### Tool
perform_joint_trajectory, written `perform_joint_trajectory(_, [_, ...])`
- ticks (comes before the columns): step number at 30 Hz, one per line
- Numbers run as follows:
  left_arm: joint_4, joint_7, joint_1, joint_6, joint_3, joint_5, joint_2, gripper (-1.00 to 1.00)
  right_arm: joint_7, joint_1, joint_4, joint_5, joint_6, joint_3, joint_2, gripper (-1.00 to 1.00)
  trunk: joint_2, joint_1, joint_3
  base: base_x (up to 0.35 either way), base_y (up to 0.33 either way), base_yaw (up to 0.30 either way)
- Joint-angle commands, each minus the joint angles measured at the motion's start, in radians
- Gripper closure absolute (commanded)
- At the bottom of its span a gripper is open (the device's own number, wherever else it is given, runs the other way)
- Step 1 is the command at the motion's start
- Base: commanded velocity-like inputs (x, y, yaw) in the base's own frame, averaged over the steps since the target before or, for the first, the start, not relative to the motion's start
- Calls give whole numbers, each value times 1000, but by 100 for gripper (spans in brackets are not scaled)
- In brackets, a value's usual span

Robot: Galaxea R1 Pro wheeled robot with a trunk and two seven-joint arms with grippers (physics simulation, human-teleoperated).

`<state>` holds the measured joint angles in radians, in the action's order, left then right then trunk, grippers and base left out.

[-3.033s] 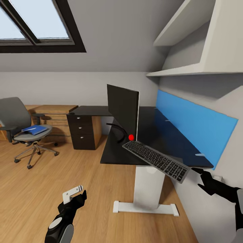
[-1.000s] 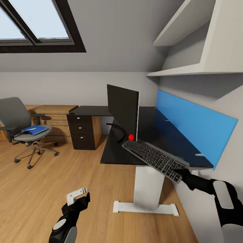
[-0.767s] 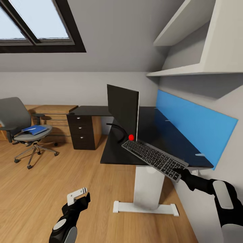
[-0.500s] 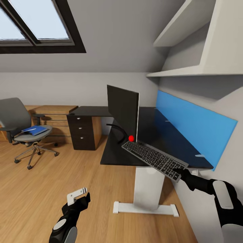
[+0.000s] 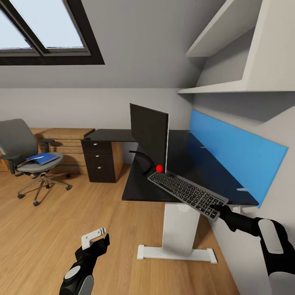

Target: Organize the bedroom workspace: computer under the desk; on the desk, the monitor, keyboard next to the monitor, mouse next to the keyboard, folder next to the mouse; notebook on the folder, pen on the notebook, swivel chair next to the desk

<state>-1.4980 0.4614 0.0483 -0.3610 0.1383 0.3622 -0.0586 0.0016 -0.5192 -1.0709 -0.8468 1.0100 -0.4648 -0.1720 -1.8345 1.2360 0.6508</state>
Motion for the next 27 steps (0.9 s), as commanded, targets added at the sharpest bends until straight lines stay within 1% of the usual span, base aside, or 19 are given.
perform_joint_trajectory(1, [-2,8,1,-2,1,9,0,-100,0,-1,0,4,5,-2,0,100,-1,0,1,0,0,0])
perform_joint_trajectory(27, [-1,8,1,-1,1,8,1,-100,1,-1,0,3,5,-2,0,100,-1,0,1,0,0,0])
